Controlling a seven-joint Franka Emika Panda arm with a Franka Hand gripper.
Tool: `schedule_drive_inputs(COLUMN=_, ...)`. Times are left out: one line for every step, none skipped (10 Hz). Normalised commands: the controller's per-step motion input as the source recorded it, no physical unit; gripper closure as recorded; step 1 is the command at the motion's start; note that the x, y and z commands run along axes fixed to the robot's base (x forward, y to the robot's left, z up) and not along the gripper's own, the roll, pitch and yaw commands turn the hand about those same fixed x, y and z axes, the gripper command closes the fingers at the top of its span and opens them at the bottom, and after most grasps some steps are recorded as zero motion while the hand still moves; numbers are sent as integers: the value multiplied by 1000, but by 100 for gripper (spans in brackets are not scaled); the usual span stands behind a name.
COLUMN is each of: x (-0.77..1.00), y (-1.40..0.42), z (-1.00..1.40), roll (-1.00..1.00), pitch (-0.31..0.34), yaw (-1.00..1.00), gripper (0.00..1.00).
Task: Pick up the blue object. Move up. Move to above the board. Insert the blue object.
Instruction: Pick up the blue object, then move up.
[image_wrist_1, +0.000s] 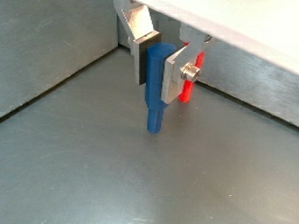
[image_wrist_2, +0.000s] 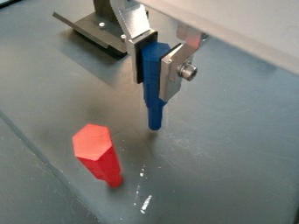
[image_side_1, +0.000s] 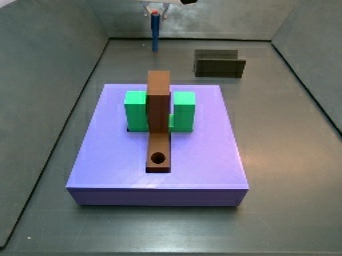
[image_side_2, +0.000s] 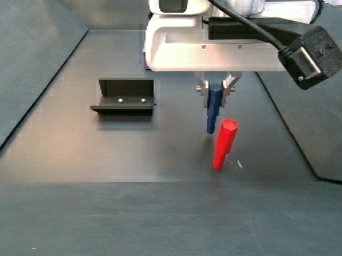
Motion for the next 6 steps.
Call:
schedule_drive_inputs(x=0, y=0, z=0, roll=0, pitch=0, yaw=0, gripper=100)
schedule_drive_inputs(x=0, y=0, z=833, roll=0, pitch=0, yaw=0, gripper=100)
schedule_drive_inputs(x=-1, y=-1, z=839, roll=0, pitch=-2, yaw=9, gripper=100)
schedule_drive_inputs(x=-24, y=-3, z=792, roll=-1, pitch=20, yaw=8, gripper=100)
schedule_drive_inputs(x=-18, y=0, z=367, roll=36, pitch=28, yaw=3, gripper=100)
schedule_drive_inputs(x=-18, y=0, z=367, roll=36, pitch=28, yaw=3, gripper=100)
